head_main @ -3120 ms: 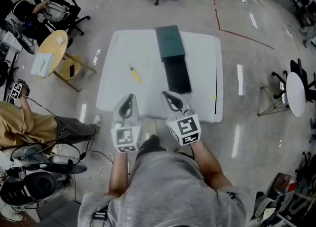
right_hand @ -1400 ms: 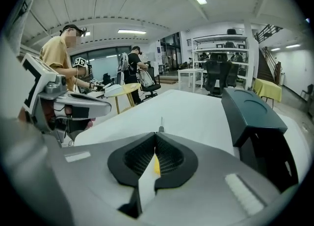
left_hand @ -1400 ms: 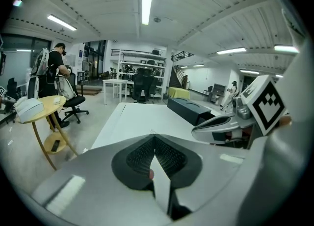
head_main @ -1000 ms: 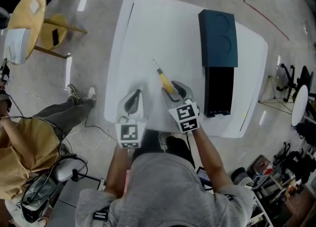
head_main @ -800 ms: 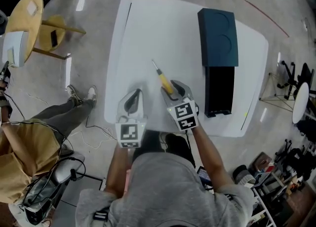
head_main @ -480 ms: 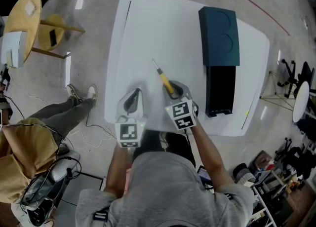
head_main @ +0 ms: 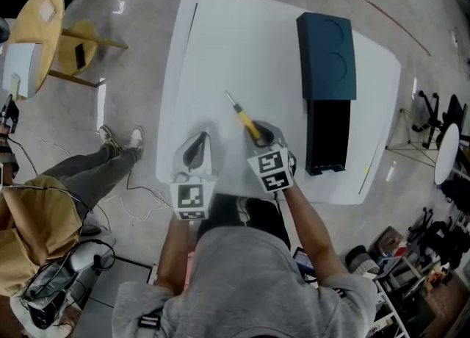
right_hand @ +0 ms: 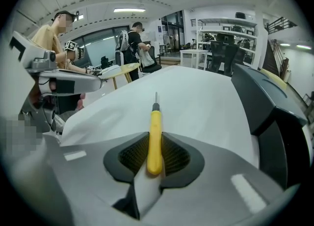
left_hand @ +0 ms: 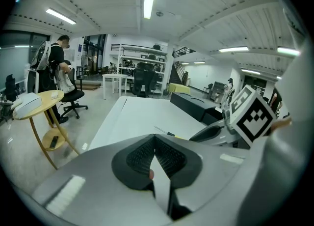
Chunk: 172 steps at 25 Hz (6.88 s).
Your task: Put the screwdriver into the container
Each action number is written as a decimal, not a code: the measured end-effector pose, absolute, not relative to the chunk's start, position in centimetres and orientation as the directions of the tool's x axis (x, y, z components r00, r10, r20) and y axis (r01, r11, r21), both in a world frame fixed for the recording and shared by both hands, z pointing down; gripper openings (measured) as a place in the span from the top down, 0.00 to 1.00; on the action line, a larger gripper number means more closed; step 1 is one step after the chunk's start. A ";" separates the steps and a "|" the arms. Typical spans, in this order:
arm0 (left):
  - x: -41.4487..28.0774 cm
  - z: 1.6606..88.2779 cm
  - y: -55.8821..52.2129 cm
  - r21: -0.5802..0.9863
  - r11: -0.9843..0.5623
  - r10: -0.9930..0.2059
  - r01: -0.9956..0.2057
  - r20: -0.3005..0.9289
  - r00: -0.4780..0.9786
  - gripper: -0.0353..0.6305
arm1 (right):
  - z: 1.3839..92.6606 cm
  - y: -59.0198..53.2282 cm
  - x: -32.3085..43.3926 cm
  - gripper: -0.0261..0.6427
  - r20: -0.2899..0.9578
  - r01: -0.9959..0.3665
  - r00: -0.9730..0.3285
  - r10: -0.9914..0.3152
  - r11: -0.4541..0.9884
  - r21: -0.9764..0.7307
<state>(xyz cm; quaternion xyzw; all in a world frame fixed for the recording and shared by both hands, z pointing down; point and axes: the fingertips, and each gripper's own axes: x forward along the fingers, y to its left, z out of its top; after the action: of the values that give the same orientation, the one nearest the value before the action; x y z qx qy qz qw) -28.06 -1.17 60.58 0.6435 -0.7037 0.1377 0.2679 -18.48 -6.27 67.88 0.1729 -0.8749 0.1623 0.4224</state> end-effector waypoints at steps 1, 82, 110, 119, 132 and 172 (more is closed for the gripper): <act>-28.1 60.5 -1.1 0.150 0.134 -0.832 -0.980 0.553 -0.029 0.93 | 67.9 -6.3 -18.5 0.84 0.794 -0.441 -0.585 -0.164 0.886 -0.142; -10.3 53.5 -12.1 0.078 -0.185 -0.862 -0.980 0.465 0.200 0.93 | 63.2 -14.8 3.8 0.84 0.795 -0.760 -0.479 -0.371 0.629 -0.164; -10.6 56.0 -13.6 0.092 -0.154 -0.840 -0.984 0.512 0.179 0.93 | 67.1 -14.9 2.6 0.83 0.862 -0.733 -0.444 -0.246 0.653 -0.191; -10.6 55.9 -13.7 0.093 -0.151 -0.843 -0.984 0.508 0.177 0.93 | 67.2 -15.0 2.7 0.82 0.864 -0.732 -0.442 -0.239 0.653 -0.194; -11.0 54.0 -12.7 0.078 -0.164 -0.858 -0.983 0.480 0.182 0.93 | 64.7 -15.5 2.6 0.64 0.808 -0.738 -0.496 -0.318 0.645 -0.199; -7.2 38.4 -2.7 -0.032 -0.286 -0.946 -0.958 0.167 0.277 0.93 | 40.2 -4.8 8.0 0.78 0.284 -0.858 -0.497 -0.820 0.513 -0.022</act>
<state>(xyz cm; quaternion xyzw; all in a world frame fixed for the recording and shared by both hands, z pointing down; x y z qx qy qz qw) -7.23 -2.69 38.37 0.7981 -0.5964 0.0767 0.0371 7.98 -4.78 40.16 0.4870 -0.8615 0.0802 0.1193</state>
